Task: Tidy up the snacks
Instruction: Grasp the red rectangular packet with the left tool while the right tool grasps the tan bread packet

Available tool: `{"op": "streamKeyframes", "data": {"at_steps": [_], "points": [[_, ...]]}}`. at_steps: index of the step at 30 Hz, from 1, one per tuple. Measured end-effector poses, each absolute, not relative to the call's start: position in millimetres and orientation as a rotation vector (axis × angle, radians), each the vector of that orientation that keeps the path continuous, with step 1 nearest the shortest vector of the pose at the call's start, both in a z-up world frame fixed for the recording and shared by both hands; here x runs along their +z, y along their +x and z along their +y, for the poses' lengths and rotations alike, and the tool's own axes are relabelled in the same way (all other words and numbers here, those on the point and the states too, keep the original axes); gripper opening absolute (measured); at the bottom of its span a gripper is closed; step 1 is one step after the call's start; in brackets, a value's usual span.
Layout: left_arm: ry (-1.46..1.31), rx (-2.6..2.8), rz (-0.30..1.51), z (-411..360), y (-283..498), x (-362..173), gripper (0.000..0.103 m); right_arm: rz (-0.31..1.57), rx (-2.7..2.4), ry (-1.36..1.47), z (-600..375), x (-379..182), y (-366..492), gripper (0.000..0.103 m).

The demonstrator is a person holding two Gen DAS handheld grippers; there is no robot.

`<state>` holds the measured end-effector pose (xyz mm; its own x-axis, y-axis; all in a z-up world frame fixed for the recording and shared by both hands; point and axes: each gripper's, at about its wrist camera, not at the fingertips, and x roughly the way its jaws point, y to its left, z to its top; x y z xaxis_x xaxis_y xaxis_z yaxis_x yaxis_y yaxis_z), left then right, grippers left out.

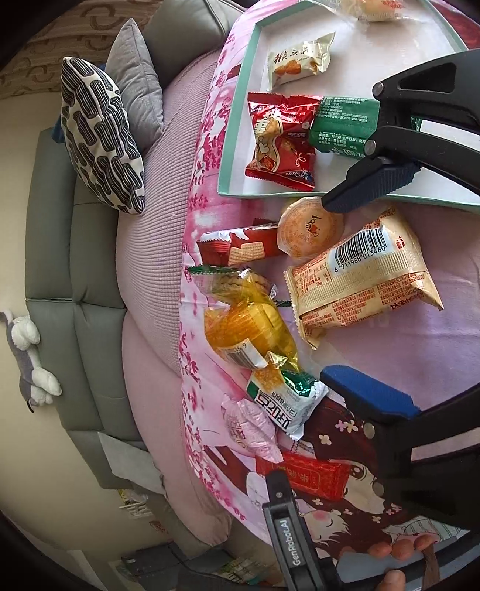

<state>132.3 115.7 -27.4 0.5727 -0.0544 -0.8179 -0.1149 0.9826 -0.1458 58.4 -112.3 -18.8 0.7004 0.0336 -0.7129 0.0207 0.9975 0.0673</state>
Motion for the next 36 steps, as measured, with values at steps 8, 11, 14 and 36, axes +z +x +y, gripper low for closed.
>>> {"op": "streamKeyframes", "data": {"at_steps": [8,11,14,36], "points": [[-0.125,0.03,1.007,103,147,-46,0.083,0.869,0.028,0.086,-108,-31,66,0.064],[-0.079,0.046,1.024,97,149,-53,0.081,0.884,0.057,0.098,-103,-32,67,0.061],[-0.049,0.066,1.028,96,148,-57,0.072,0.896,0.058,0.088,-98,-35,67,0.052],[-0.119,0.018,0.888,100,117,1,0.047,0.834,0.094,0.15,-101,-3,50,0.038]]}}
